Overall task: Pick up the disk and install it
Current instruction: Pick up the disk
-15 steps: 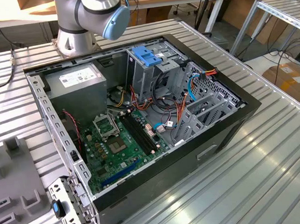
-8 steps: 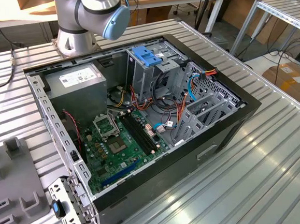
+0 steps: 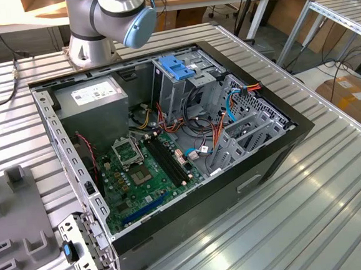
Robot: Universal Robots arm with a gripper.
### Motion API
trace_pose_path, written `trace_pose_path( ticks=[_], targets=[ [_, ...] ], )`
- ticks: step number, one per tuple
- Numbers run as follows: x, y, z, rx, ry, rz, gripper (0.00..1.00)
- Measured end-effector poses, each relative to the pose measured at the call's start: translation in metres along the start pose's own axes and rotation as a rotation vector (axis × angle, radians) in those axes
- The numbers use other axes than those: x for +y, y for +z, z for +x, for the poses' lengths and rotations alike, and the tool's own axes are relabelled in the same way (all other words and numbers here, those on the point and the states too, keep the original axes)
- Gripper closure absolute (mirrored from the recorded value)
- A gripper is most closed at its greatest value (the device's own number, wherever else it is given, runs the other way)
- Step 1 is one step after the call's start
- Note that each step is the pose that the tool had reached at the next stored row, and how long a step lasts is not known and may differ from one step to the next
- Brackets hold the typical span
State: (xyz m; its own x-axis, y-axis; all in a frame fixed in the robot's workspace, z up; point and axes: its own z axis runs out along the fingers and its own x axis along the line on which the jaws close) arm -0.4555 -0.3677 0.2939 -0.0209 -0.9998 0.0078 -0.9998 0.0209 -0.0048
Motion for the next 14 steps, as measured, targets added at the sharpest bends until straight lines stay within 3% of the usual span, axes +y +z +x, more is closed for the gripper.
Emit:
trace_pose_path(
  ticks=[14],
  targets=[
    [0.0, -0.0001, 0.0001, 0.0004, 0.0, 0.0025, 0.63]
  ],
)
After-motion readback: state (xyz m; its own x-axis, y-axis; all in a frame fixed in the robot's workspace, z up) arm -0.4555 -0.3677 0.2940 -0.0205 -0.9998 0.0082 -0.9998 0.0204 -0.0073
